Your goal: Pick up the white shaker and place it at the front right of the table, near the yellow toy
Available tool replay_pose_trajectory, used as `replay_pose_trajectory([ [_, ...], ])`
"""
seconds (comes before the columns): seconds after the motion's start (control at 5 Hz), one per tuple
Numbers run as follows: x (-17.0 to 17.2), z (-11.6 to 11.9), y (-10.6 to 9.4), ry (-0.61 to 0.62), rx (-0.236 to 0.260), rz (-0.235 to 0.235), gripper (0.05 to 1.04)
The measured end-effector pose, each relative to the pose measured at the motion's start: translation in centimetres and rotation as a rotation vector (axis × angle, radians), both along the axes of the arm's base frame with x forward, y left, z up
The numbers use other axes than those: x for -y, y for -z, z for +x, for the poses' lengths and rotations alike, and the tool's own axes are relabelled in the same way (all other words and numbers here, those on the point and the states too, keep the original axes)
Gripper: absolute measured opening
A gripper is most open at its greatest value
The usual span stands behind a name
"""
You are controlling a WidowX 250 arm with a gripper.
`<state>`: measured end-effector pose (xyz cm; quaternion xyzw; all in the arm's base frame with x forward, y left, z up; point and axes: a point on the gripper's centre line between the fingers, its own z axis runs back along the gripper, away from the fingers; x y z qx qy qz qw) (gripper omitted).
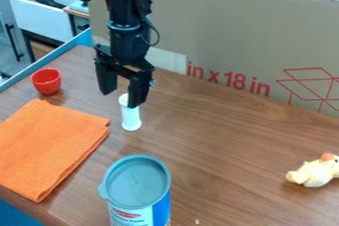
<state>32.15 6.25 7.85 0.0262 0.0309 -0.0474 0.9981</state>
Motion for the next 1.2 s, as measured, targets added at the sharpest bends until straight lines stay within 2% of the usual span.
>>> replay_pose_trajectory([
  [0.2, 0.0, 0.3, 0.3, -0.014, -0.004, 0.000, 1.001],
  [0.4, -0.2, 0.5, 1.2, -0.031, -0.026, 0.006, 1.001],
  [0.6, -0.4, 1.0, 2.6, -0.035, -0.075, 0.015, 1.001],
  [0.8, -0.4, 0.8, 2.9, -0.032, -0.089, 0.013, 0.954],
  [1.0, -0.4, 1.1, 2.8, -0.017, -0.072, 0.008, 0.678],
  [1.2, 0.0, 0.7, 2.6, -0.010, -0.057, -0.020, 0.594],
])
